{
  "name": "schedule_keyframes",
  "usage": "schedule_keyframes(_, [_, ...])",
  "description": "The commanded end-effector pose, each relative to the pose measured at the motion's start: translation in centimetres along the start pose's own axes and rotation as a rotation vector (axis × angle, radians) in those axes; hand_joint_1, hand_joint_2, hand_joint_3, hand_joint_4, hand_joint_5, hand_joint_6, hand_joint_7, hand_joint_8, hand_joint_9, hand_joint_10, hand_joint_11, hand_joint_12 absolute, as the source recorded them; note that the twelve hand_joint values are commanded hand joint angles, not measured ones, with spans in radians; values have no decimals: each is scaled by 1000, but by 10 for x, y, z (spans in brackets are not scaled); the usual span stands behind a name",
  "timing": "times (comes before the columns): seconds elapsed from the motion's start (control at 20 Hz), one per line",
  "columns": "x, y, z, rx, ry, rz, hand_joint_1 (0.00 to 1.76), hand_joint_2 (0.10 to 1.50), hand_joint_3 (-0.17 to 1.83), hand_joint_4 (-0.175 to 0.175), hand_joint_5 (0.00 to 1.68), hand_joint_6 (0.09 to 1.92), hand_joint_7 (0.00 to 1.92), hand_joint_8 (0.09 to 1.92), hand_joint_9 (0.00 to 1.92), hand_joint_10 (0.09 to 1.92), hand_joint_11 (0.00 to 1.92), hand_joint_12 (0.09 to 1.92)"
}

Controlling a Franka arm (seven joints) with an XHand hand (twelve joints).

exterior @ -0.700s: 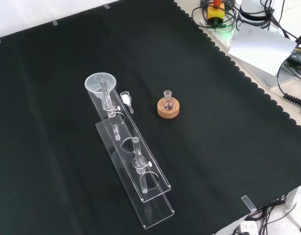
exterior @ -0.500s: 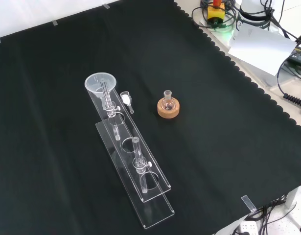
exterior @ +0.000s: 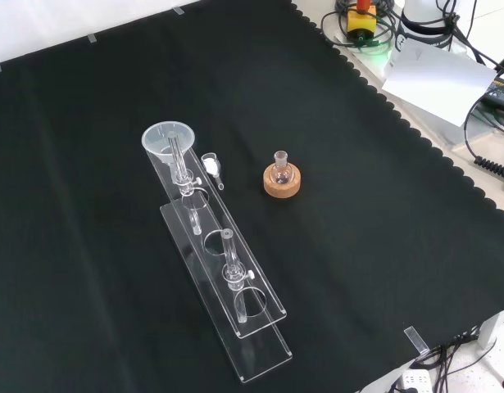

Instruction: Pick up the funnel from the transparent funnel stand.

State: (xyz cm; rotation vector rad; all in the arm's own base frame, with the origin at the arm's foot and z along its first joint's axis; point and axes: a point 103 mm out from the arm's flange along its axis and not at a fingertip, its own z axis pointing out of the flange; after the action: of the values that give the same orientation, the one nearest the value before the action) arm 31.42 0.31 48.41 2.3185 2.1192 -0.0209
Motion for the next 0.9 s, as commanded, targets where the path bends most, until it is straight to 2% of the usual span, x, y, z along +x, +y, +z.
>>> schedule_keyframes(0.05, [2, 21, 17, 16, -6, 27, 0, 1251, 333, -9, 254, 87, 85, 421, 249, 551, 126, 1326])
schedule_keyframes(0.4, [0, 64, 41, 63, -10, 22, 0, 1250, 332, -9, 261, 87, 87, 430, 251, 559, 125, 1326])
schedule_keyframes(0.9, [9, 171, 77, 102, 20, -60, 0, 1224, 316, -11, 265, 87, 84, 441, 249, 569, 119, 1330])
